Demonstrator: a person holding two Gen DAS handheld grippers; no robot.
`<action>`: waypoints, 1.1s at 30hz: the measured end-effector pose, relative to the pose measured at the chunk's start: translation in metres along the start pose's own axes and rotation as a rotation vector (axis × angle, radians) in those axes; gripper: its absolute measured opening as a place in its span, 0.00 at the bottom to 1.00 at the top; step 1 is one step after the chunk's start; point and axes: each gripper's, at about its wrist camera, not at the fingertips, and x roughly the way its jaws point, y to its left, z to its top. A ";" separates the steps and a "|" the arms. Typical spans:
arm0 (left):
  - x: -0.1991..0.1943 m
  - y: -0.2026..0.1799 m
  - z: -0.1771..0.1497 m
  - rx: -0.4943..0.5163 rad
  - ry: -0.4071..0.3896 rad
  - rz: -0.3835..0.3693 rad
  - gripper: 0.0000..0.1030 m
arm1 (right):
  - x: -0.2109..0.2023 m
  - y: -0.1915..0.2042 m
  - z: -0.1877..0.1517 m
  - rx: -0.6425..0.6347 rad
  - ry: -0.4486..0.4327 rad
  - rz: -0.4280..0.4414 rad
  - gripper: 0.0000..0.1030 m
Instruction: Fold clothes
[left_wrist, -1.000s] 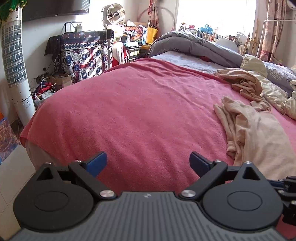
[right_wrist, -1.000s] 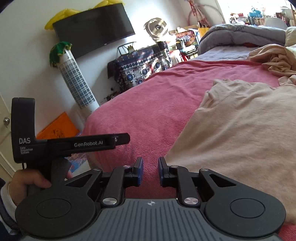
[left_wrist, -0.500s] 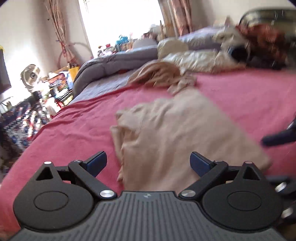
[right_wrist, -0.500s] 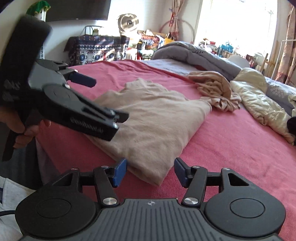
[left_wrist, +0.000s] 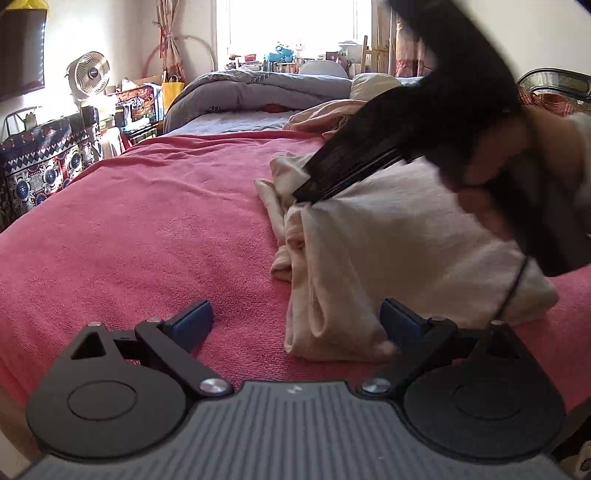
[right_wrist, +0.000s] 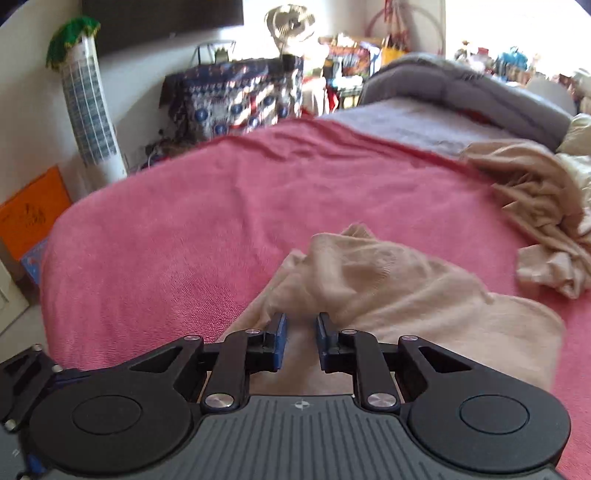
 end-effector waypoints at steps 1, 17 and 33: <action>0.000 0.001 0.000 -0.003 -0.002 -0.001 0.96 | 0.010 0.005 0.004 -0.015 -0.013 -0.003 0.19; 0.004 0.007 -0.002 -0.016 -0.019 -0.012 0.97 | -0.075 -0.062 -0.009 0.112 -0.206 -0.146 0.52; -0.024 -0.004 0.032 0.014 -0.081 0.047 0.97 | -0.093 -0.132 -0.074 0.213 -0.231 -0.434 1.00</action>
